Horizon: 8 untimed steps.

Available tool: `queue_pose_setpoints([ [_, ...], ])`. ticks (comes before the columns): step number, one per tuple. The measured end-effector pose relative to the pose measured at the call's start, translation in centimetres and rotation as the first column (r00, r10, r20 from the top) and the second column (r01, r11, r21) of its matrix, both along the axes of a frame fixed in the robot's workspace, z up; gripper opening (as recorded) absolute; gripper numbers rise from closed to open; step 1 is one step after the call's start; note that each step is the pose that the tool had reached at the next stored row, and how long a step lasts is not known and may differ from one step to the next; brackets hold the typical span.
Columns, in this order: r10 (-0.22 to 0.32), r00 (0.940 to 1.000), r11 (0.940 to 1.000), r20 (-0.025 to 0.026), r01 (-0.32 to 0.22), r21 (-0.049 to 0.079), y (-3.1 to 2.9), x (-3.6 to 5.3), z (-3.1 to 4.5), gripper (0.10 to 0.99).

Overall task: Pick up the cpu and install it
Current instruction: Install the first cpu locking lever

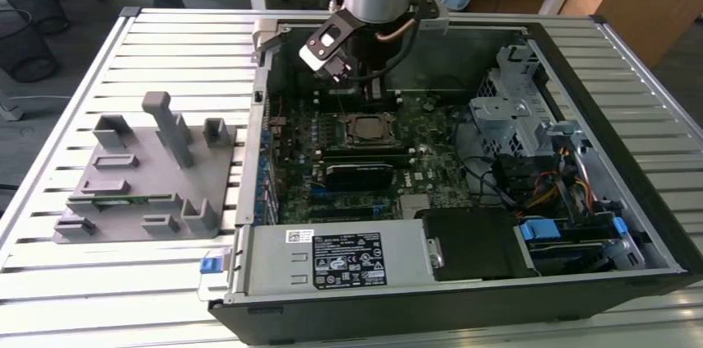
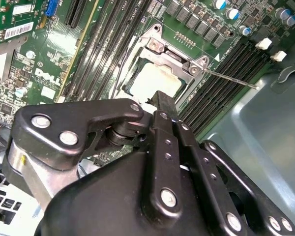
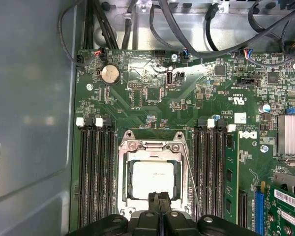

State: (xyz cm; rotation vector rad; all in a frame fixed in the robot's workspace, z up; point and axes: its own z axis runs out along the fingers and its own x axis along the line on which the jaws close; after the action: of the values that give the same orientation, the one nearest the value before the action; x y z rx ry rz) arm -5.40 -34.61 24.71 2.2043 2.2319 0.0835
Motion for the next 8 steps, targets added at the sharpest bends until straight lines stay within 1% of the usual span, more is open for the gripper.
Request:
queue_pose_setpoints([
  [8, 0.000, 1.0000, 1.0000, 0.0000, 0.000, 0.000, 0.00, 0.00, 0.84, 0.106],
])
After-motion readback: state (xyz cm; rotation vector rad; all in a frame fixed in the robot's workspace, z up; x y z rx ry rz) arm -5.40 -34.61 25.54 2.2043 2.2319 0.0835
